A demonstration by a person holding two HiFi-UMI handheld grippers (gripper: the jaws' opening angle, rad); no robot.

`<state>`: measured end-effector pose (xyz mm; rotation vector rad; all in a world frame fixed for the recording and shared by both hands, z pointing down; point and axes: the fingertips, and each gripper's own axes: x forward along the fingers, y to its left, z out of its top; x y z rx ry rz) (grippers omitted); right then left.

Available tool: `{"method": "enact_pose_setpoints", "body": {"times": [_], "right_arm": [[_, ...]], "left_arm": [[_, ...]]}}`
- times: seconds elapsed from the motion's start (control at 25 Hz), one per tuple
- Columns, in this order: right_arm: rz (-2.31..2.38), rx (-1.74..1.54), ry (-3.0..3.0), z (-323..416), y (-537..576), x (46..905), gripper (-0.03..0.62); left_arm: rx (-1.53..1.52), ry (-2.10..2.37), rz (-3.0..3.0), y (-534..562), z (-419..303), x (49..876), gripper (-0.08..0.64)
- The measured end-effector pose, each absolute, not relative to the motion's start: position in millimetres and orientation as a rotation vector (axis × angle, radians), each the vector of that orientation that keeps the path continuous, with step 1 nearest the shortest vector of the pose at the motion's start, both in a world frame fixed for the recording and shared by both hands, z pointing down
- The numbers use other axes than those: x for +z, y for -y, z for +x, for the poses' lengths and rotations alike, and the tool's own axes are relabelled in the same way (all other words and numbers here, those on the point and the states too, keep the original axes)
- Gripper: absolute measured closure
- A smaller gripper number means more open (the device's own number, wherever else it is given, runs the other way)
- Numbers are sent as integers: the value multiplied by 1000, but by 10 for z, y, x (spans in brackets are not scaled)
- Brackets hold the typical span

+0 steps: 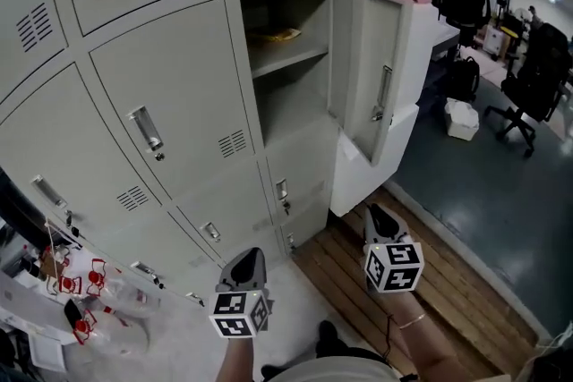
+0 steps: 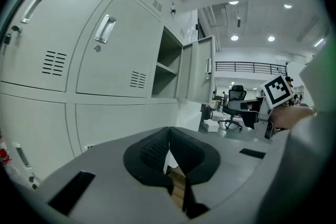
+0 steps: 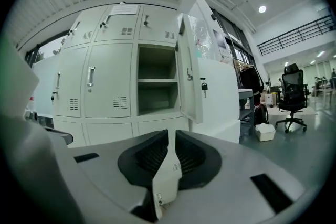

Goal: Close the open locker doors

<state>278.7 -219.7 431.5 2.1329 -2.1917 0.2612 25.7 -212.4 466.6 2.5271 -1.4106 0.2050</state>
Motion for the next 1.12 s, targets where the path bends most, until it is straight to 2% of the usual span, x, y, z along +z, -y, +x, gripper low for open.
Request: {"method": "enact_pose_setpoints", "body": {"times": [0.44,1.12], "right_arm": [[2127,224,2271,3519,2791,4186,543],[1942,187,2375,3698,3400,4093,445]], "left_arm": [[230,1344,2580,2586,1101,4693,538],[242,1375,2571,2910,1381,4638,538]]}}
